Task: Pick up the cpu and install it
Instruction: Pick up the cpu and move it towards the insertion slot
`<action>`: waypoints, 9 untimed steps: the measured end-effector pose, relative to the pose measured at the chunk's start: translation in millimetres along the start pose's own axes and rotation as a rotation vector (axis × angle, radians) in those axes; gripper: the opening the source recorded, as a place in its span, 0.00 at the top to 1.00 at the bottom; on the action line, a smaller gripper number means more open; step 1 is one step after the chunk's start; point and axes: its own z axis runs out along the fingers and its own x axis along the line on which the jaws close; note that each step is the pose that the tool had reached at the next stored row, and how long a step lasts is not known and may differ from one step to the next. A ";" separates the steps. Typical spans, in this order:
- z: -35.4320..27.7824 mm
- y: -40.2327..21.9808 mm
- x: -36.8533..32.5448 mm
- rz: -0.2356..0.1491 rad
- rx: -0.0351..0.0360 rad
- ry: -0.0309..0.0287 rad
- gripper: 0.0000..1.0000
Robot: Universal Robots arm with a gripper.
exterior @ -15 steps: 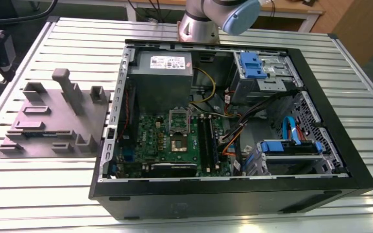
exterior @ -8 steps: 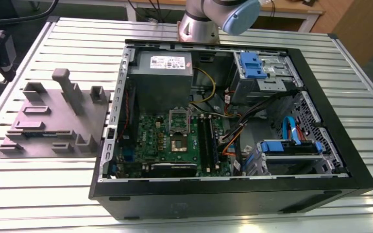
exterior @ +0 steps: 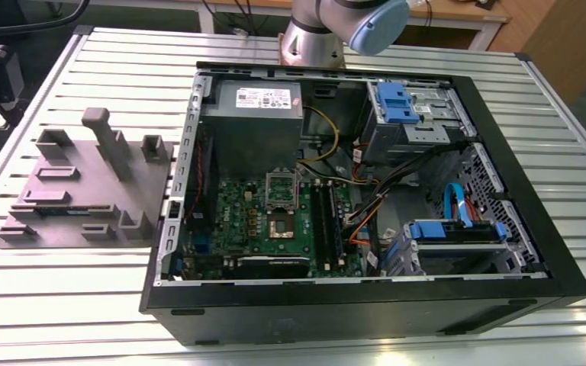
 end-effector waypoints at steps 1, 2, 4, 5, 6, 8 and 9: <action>-1.6 0.1 -0.1 0.000 0.0001 0.0001 0.53; -3.2 0.1 -0.1 0.000 0.0000 0.0000 0.53; -6.8 0.3 -0.2 0.000 0.0000 0.0000 0.53; -8.5 0.3 -0.2 0.000 0.0000 -0.0001 0.53; -10.5 0.4 -0.3 0.000 0.0000 -0.0001 0.53; -14.2 0.6 -0.4 0.000 0.0000 0.0000 0.53; -16.0 0.7 -0.4 0.000 0.0000 0.0000 0.53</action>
